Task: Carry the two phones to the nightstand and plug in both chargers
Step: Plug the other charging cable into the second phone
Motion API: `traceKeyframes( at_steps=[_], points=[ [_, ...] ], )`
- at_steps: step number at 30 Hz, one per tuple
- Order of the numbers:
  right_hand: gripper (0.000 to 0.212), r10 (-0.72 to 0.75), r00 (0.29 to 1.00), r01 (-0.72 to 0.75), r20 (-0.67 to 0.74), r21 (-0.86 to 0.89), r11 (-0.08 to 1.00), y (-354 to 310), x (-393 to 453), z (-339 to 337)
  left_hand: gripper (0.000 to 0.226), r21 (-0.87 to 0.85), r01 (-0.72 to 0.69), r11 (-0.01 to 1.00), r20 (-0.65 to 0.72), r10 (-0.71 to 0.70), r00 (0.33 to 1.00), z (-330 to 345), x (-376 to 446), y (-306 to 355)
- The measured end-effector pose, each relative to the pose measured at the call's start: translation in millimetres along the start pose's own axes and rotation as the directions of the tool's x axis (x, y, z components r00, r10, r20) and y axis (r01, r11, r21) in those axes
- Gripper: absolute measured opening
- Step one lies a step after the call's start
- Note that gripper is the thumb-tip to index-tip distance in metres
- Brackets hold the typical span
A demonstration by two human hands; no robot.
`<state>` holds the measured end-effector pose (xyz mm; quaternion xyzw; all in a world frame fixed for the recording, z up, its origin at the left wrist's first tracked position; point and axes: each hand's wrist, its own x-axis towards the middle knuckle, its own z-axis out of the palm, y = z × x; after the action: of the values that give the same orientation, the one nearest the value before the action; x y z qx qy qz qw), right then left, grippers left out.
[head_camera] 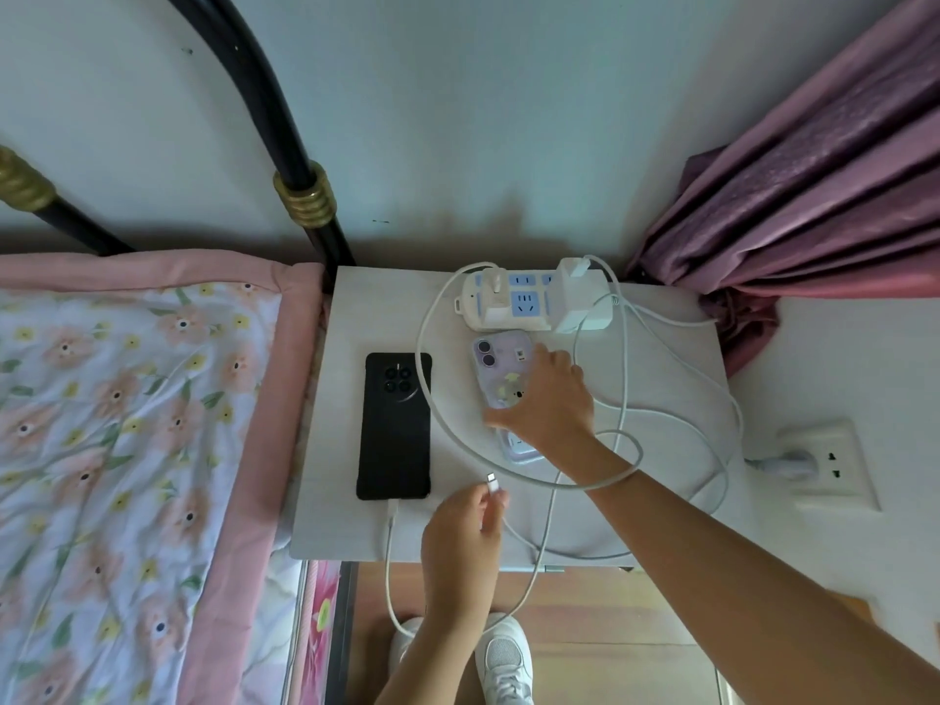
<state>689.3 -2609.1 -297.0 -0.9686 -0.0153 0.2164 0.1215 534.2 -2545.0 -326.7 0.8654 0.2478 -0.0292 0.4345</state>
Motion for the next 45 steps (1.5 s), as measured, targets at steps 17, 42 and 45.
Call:
traceKeyframes(
  at_steps=[17,42,45],
  points=[
    [0.102,0.185,0.96,-0.278,0.209,0.637,0.719,-3.4,6.3,4.4,0.028,-0.45,0.066,0.891,0.097,-0.024,0.995,-14.9,-8.1,32.8],
    [0.1,0.186,0.982,-0.167,0.04,0.646,0.745,-3.7,-10.6,9.4,0.039,-0.407,0.114,0.906,0.059,-0.099,0.993,-10.1,-5.1,36.7],
    [0.101,0.166,0.986,-0.115,-0.02,0.64,0.76,-4.9,-16.0,9.3,0.04,-0.398,0.112,0.91,0.045,-0.103,0.994,-7.8,-5.6,34.7]
  ],
)
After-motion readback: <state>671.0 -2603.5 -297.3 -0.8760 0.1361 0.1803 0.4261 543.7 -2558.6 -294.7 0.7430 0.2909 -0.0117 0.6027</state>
